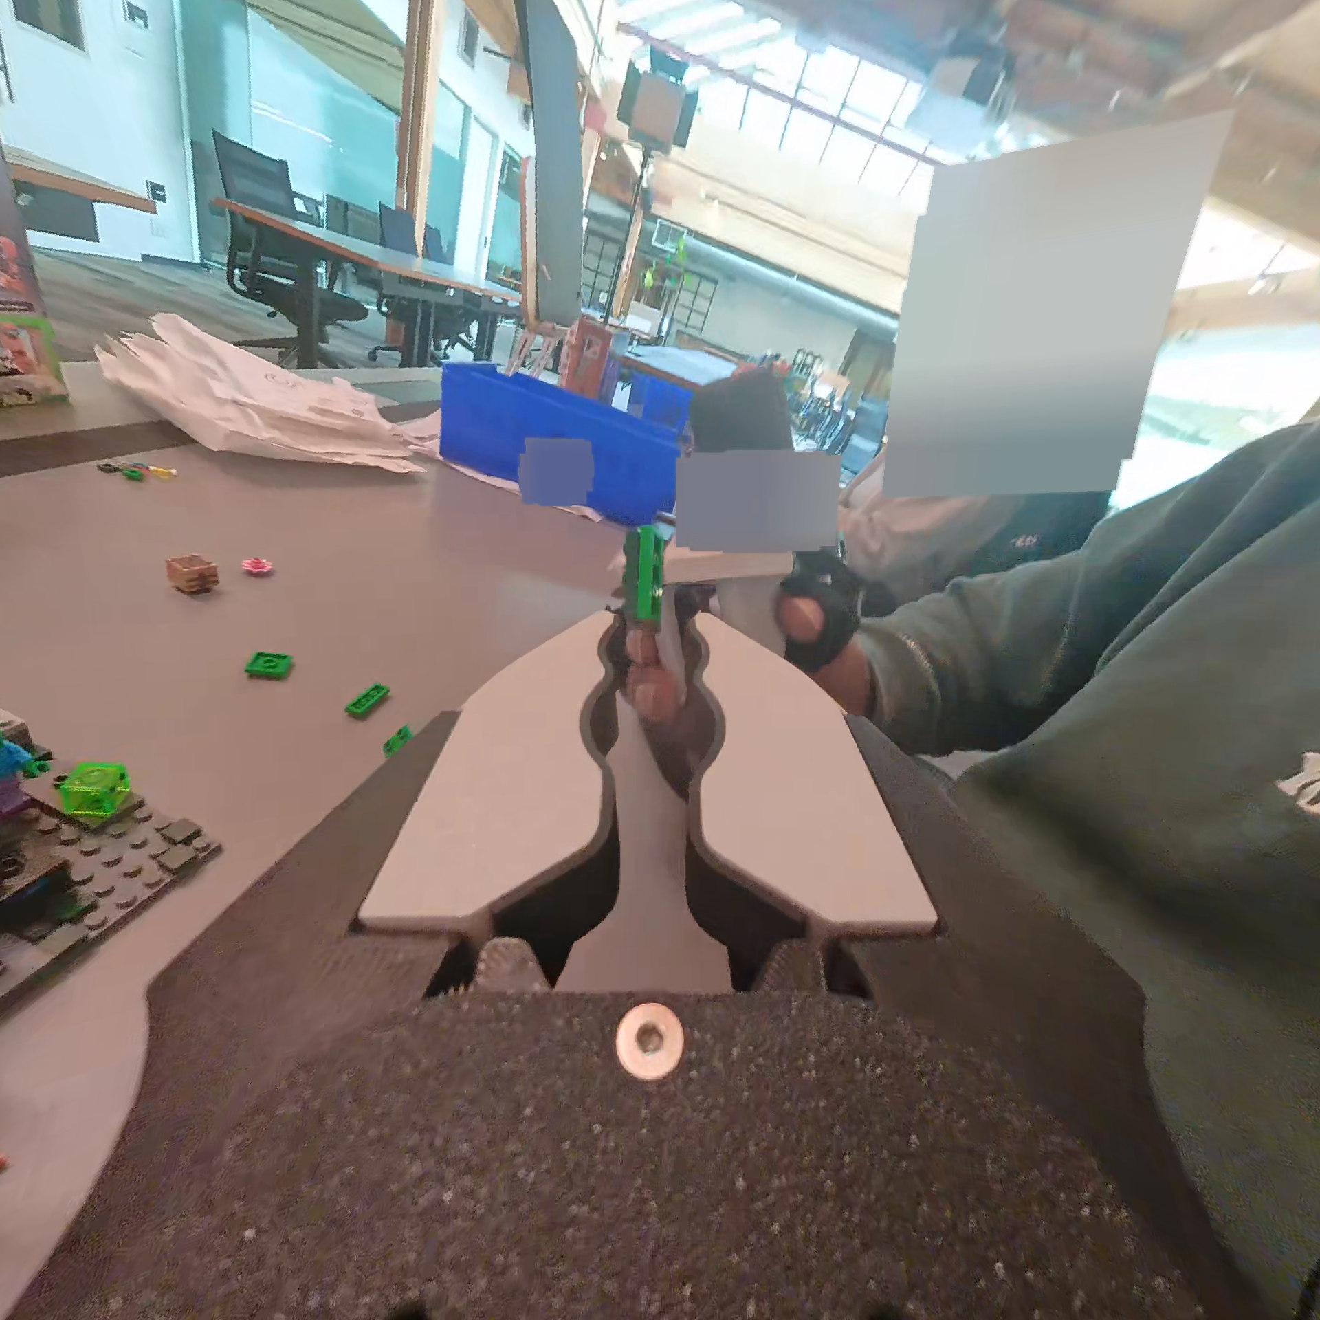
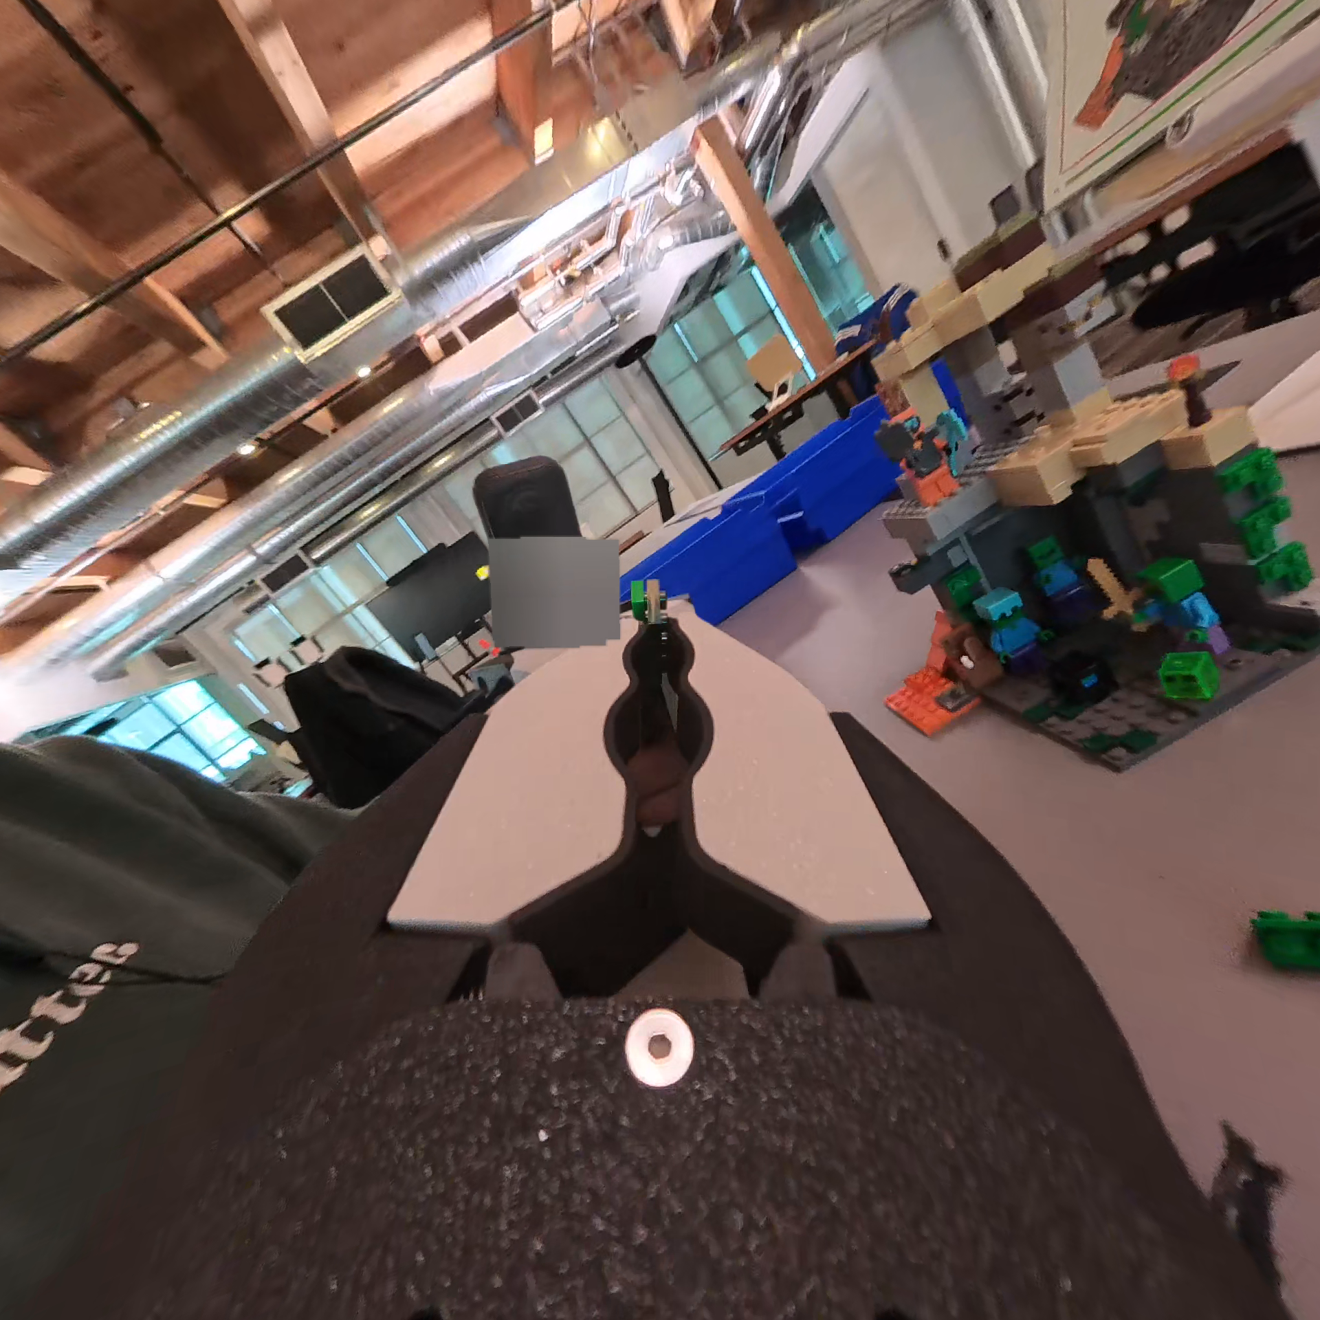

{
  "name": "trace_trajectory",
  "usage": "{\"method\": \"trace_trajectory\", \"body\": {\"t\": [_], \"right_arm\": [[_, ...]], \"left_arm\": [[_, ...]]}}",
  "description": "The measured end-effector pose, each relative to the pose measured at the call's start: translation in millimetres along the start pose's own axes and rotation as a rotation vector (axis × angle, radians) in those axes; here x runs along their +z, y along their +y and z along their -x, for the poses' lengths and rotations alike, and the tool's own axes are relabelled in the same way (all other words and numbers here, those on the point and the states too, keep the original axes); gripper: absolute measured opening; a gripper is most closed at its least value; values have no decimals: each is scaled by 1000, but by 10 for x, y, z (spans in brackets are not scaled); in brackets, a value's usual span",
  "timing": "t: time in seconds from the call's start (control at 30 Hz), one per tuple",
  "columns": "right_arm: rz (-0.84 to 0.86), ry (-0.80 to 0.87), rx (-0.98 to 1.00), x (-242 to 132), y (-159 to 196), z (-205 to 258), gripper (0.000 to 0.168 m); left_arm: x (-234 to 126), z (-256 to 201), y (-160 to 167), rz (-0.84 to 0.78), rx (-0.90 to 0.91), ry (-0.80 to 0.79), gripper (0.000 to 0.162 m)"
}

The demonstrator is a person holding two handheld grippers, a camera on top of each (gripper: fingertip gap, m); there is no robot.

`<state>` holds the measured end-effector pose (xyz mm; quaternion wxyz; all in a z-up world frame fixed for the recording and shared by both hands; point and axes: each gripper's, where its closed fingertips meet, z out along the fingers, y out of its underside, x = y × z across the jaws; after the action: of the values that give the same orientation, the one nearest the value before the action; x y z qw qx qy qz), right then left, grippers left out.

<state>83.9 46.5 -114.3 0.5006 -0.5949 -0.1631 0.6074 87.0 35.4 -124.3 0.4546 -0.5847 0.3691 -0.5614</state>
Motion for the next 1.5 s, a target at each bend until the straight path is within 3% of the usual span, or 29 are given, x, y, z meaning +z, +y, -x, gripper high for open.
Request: {"method": "trace_trajectory", "body": {"t": [0.4, 0.73, 0.87, 1.0, 1.1, 1.23, 1.4, 1.5], "right_arm": [[-54, -27, 46, 57, 46, 110, 4], [536, -148, -347, -46, 198, 202, 18], [657, -138, -463, -82, 335, 172, 11], [552, -136, -370, -72, 266, 193, 8], [381, -151, -92, -38, 100, 218, 8], [277, -157, 164, -9, 65, 178, 8], [247, -166, 202, 13, 115, 136, 8], [279, -138, 127, 16, 172, 68, 8]], "left_arm": [[-44, -53, -55, -16, 30, 23, 9], [-113, -85, 218, 384, 263, -29, 9], [-68, -158, 271, 427, 292, -2, 8], [-51, -174, 202, 324, 268, 7, 9], [-39, -161, 180, 261, 253, -4, 17], [0, -172, 110, 171, 165, 6, 13], [7, -110, 107, 148, 63, -3, 7], [-3, -51, 185, 181, -3, -21, 6]]}}
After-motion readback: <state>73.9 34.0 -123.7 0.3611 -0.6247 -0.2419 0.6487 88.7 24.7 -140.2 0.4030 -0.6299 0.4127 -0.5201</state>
